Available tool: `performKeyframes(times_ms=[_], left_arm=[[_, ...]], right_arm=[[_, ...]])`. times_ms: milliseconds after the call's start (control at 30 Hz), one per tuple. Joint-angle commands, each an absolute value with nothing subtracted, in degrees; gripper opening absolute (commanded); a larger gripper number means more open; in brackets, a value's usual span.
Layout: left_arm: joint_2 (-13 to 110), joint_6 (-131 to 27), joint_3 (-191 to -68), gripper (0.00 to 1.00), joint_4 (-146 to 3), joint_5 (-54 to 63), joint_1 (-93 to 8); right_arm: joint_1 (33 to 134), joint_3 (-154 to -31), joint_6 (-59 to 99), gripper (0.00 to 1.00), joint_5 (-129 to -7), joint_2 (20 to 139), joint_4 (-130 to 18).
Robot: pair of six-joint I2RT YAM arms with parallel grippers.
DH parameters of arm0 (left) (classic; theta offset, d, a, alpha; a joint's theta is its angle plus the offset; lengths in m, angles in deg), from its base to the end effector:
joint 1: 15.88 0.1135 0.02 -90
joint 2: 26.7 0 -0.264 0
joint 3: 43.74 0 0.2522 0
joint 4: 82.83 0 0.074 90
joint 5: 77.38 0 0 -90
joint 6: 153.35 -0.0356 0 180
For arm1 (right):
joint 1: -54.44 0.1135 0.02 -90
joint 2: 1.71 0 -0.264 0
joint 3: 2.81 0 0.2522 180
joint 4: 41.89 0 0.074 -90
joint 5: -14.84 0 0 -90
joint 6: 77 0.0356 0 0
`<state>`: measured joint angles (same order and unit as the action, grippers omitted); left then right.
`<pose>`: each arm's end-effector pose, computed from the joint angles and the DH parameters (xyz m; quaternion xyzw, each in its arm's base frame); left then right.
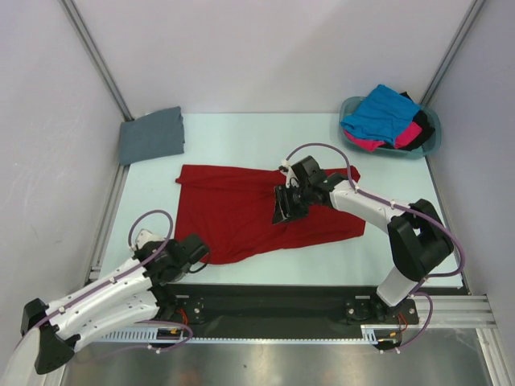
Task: Fold and stack the t-shirts
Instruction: Fold the tshirt
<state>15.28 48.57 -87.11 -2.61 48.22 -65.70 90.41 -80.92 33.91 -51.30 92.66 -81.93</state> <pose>0.0777 -0.0598 0.1952 -0.5143 0.7965 -0.0432 0.3151 0.2678 0.2122 0.2175 -0.1821 0.9205 0.3090 0.1552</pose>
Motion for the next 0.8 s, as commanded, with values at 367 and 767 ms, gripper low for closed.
performKeyframes(times_ms=[367, 767], left_arm=[[21.54, 39.85, -94.32, 0.21, -6.31, 60.43, -63.00], [22.72, 39.92, -91.80, 0.77, -7.36, 50.69, -62.64]], right_arm=[[89.95, -82.48, 31.64, 0.48, -51.86, 91.10, -83.77], [89.51, -82.57, 30.76, 0.48, -52.22, 92.07, -84.92]])
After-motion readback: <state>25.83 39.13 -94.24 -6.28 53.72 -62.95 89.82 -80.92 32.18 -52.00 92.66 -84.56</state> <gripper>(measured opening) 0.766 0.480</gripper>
